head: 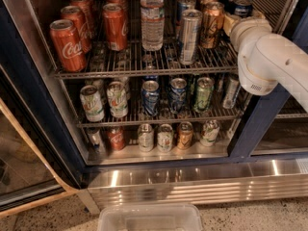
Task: Pick pepsi can from top shelf of fridge
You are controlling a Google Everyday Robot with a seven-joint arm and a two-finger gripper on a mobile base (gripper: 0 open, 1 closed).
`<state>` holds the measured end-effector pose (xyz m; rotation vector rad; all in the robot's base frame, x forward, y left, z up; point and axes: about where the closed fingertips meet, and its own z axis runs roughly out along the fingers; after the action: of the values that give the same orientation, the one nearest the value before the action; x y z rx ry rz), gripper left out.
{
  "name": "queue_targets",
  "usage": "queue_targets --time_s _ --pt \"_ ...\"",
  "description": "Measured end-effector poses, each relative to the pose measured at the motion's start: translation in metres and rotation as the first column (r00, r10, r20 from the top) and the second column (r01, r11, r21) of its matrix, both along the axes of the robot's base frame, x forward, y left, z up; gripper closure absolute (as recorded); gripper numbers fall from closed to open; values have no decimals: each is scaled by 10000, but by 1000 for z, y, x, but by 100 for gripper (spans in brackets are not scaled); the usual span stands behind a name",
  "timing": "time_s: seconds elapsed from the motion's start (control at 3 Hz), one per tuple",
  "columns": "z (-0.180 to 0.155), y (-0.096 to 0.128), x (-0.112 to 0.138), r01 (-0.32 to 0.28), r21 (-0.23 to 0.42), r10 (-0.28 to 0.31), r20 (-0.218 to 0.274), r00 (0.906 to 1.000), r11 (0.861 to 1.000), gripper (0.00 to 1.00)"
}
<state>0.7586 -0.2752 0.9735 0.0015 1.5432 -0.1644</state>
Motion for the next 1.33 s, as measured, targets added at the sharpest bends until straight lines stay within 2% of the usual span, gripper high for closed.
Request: queue_targets --time_s 0.33,0.67,1.33 --pt "0 0 0 -6 8 6 2 10000 10000 83" --pt "0 0 0 -6 7 6 2 10000 10000 100" --pt "20 -7 -29 -89 -220 99 440 9990 9997 100"
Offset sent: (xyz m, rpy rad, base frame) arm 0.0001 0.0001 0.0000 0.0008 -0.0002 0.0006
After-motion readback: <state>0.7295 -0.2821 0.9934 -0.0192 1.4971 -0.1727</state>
